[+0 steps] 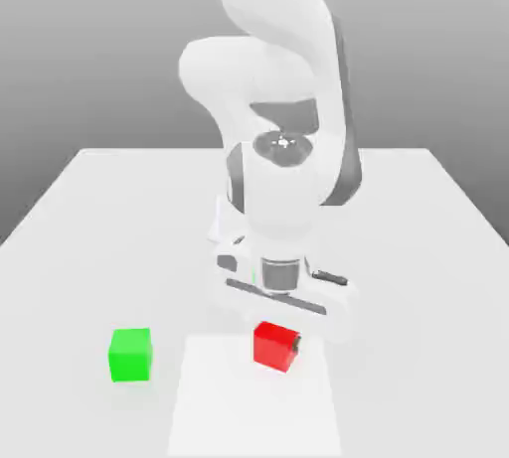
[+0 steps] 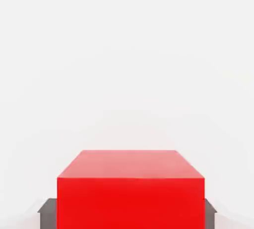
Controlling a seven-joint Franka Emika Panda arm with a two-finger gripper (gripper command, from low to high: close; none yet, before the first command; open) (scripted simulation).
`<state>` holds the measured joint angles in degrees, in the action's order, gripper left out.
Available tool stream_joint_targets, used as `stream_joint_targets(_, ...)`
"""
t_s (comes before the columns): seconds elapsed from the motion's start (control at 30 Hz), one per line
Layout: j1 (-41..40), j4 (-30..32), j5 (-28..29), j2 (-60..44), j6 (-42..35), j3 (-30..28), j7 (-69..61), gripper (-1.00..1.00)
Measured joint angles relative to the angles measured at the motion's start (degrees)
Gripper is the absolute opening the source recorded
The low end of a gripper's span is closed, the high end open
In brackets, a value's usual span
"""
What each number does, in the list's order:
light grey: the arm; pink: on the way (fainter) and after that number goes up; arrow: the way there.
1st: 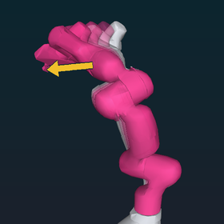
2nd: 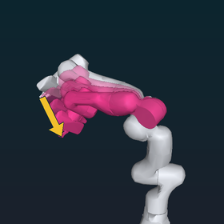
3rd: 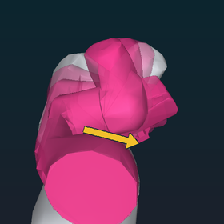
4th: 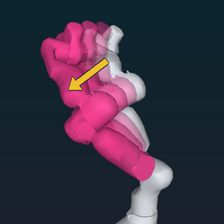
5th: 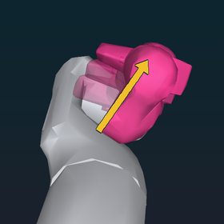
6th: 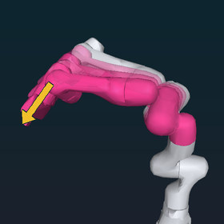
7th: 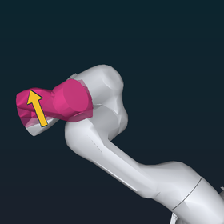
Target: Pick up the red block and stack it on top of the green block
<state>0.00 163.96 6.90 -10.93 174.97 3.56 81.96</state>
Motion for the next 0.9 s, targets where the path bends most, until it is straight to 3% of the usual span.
stream_joint_targets(0.1, -0.4, 0.2, -0.8, 1.4, -1.3, 0.6, -0.6, -1.0)
stream_joint_targets(0.3, 0.4, 1.9, -7.5, 13.2, -11.3, 1.8, -5.4, -1.0)
stream_joint_targets(0.77, -14.1, -5.4, -4.9, 16.7, -22.0, -13.4, -18.1, -1.0)
stream_joint_targets(0.9, -15.3, -6.3, -7.5, 10.7, -17.0, -14.0, -21.1, -1.0)
